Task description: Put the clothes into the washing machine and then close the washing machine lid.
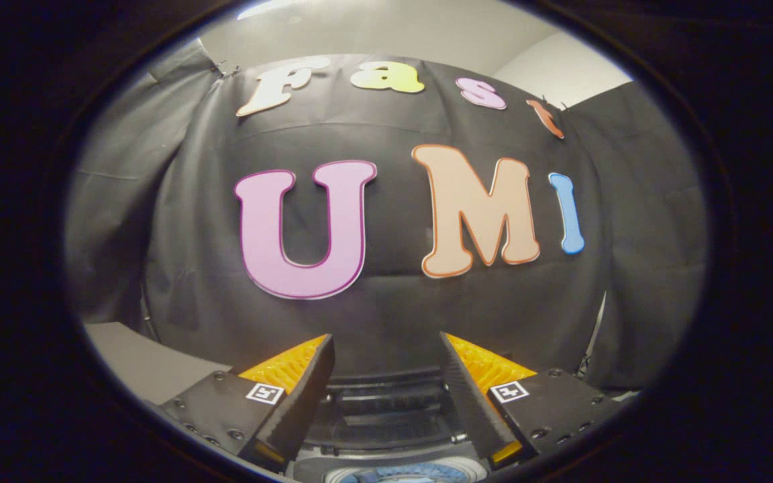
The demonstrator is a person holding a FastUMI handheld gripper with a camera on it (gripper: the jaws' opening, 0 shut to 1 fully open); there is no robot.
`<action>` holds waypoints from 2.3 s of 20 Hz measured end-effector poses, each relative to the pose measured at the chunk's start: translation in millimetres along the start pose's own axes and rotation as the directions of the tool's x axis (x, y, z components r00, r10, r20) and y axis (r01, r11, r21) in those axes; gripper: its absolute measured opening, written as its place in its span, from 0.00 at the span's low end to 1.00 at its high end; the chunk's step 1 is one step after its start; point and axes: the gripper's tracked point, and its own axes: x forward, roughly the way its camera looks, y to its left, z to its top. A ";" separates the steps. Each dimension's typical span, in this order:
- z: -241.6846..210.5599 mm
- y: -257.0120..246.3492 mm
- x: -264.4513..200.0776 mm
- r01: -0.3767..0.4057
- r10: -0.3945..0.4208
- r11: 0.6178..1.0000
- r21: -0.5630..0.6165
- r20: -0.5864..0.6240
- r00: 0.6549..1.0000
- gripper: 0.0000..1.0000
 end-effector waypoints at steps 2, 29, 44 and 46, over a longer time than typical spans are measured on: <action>1.2 6.4 21.3 0.002 -0.002 1.000 0.006 0.023 1.000 0.96; -81.4 14.4 103.5 -0.015 0.013 0.999 -0.037 -0.035 0.999 0.99; -74.5 14.1 102.7 -0.014 0.015 0.999 -0.036 0.021 1.000 0.98; -73.3 14.2 103.3 -0.013 0.014 0.999 -0.036 0.028 1.000 0.98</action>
